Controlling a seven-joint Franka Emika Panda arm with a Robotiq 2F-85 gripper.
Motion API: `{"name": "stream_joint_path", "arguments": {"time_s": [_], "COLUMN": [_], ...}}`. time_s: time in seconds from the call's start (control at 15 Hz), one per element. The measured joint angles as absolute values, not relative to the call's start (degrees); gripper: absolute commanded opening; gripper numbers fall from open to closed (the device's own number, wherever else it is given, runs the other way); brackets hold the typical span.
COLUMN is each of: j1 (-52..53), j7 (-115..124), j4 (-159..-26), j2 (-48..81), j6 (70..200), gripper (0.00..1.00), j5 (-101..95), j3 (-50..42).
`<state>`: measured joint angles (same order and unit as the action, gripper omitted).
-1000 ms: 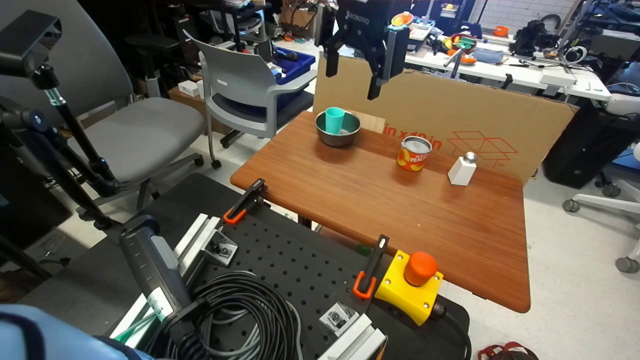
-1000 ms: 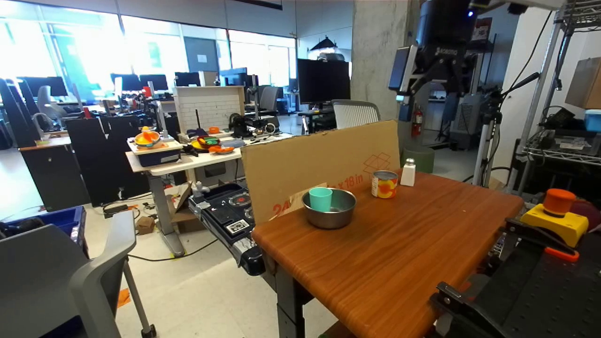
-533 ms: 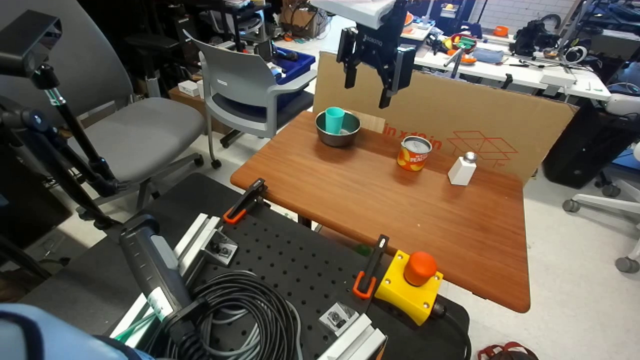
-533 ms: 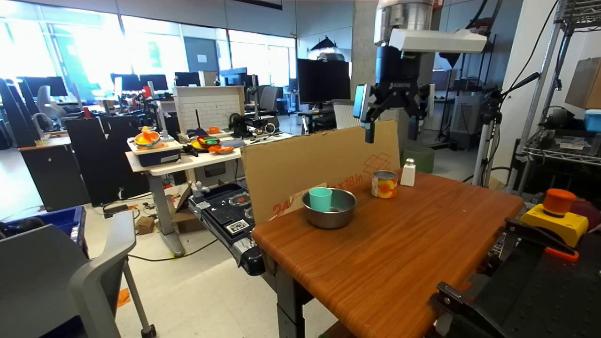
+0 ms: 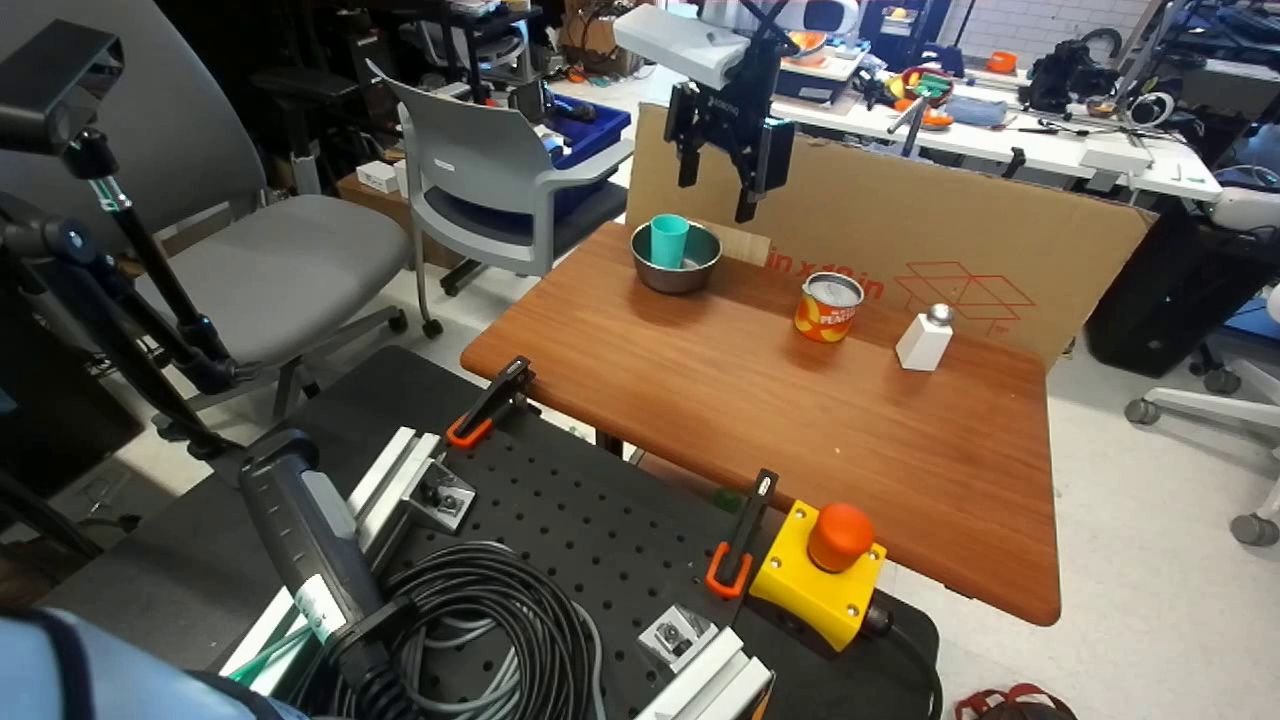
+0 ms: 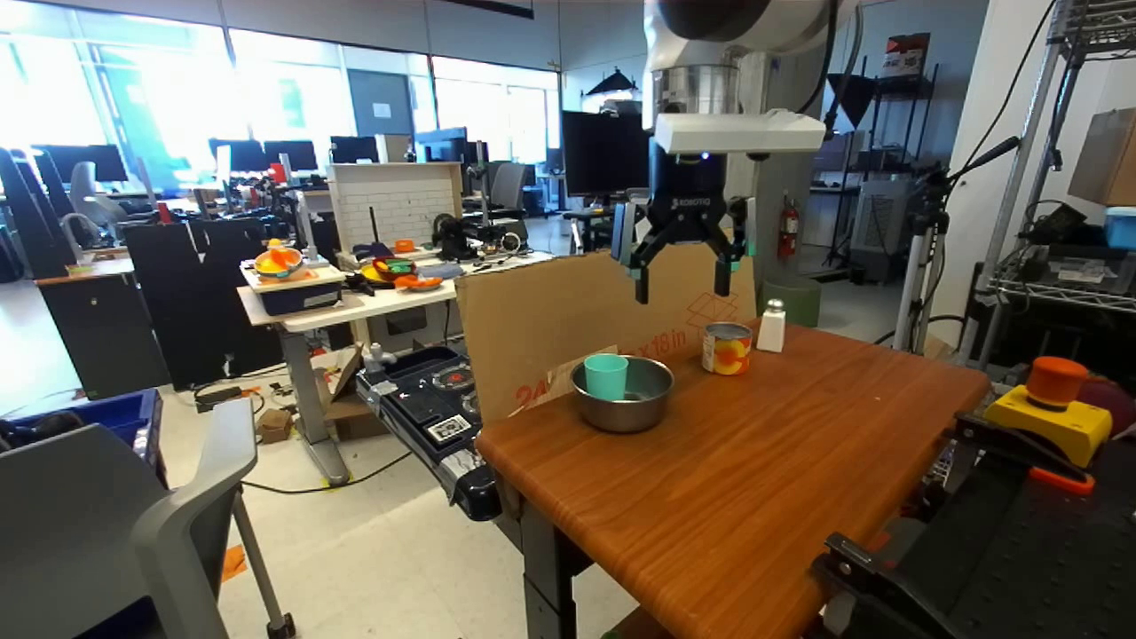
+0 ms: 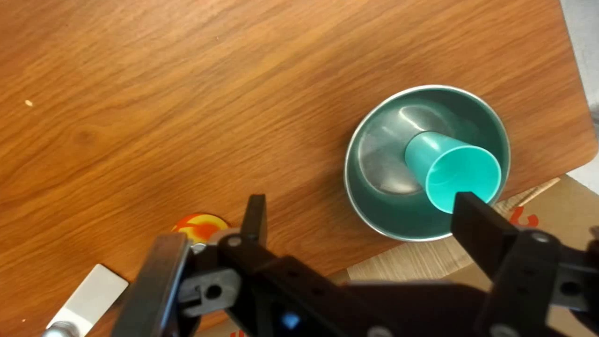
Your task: Pick the blue cup and put it on the table
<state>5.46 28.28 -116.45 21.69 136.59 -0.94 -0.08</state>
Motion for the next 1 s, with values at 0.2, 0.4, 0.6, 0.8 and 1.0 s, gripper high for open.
{"name": "stream_joint_path", "arguments": {"time_s": [0.2,0.4,0.6,0.8,1.0], "j1": [7.2,8.6,9.6,10.2,10.8], "j7": [29.5,30.5,31.0,31.0,31.0], "j4": [-113.3,-110.3,-107.7,-105.6,-103.9], "j2": [24.9,28.1,31.0,33.4,35.0], "j6": [136.4,136.4,136.1,134.8,133.2], "gripper": [1.00,1.00,1.00,1.00,1.00], "j5": [-1.0,-1.0,-1.0,-1.0,-1.0], "j3": [-0.9,-1.7,-2.3,-2.4,-2.5]}}
